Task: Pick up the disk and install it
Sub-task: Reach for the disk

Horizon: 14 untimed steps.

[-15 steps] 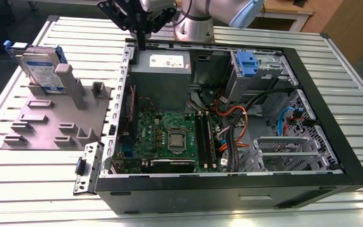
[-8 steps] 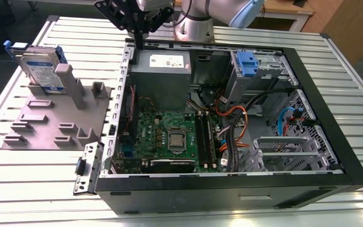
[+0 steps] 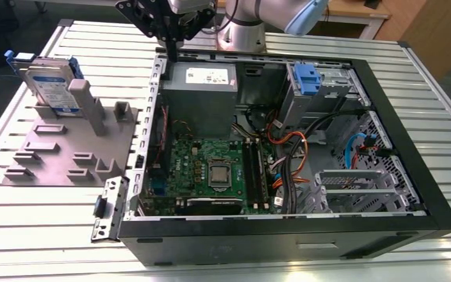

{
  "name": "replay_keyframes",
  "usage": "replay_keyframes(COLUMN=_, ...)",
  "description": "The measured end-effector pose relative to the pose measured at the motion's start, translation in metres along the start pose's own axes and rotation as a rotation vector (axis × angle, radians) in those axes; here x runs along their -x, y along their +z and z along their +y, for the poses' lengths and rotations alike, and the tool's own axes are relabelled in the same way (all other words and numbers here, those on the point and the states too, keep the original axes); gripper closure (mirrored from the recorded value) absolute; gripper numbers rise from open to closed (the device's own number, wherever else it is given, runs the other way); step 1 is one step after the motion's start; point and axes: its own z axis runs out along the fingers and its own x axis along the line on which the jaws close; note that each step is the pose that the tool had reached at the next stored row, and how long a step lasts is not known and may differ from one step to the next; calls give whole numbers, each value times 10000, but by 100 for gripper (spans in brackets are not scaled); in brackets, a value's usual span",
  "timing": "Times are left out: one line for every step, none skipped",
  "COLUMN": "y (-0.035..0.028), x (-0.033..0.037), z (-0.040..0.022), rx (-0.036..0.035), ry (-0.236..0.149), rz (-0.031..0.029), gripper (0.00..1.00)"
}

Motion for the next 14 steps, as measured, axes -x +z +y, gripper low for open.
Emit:
replay_keyframes(y=0, x=-5, z=-1, rx=0, ry=0, rz=0, gripper=89)
replay_keyframes(y=0, x=-10, z=-1, rx=1, ry=0, rz=-1, gripper=89)
replay_keyframes(y=0, x=-14, z=-1, rx=0, ry=0, rz=0, gripper=89)
replay_keyframes(y=0, x=-18, z=-1, rx=1, ry=-1, rz=0, gripper=89)
replay_keyframes(y=0, x=-20, z=-1, rx=1, ry=-1, rz=0, gripper=89)
replay_keyframes(y=-1, x=-21, z=-2, rx=0, ry=-2, rz=0, gripper=89)
replay_keyframes(y=-1, x=-21, z=-2, rx=0, ry=-2, rz=0, gripper=89)
replay_keyframes(y=0, x=-22, z=-2, rx=0, ry=0, rz=0, gripper=89)
replay_keyframes(y=-1, x=-23, z=-2, rx=0, ry=-1, rz=0, gripper=89)
replay_keyframes(y=-1, x=-25, z=-2, rx=0, ry=0, rz=0, gripper=89)
replay_keyframes(y=-1, x=-26, z=-2, rx=0, ry=0, rz=0, gripper=89)
replay_keyframes(y=-1, x=-28, z=-2, rx=0, ry=0, rz=-1, gripper=89)
replay_keyframes(y=-1, x=-31, z=-2, rx=0, ry=0, rz=-1, gripper=89)
replay_keyframes(y=-1, x=-33, z=-3, rx=0, ry=0, rz=0, gripper=89)
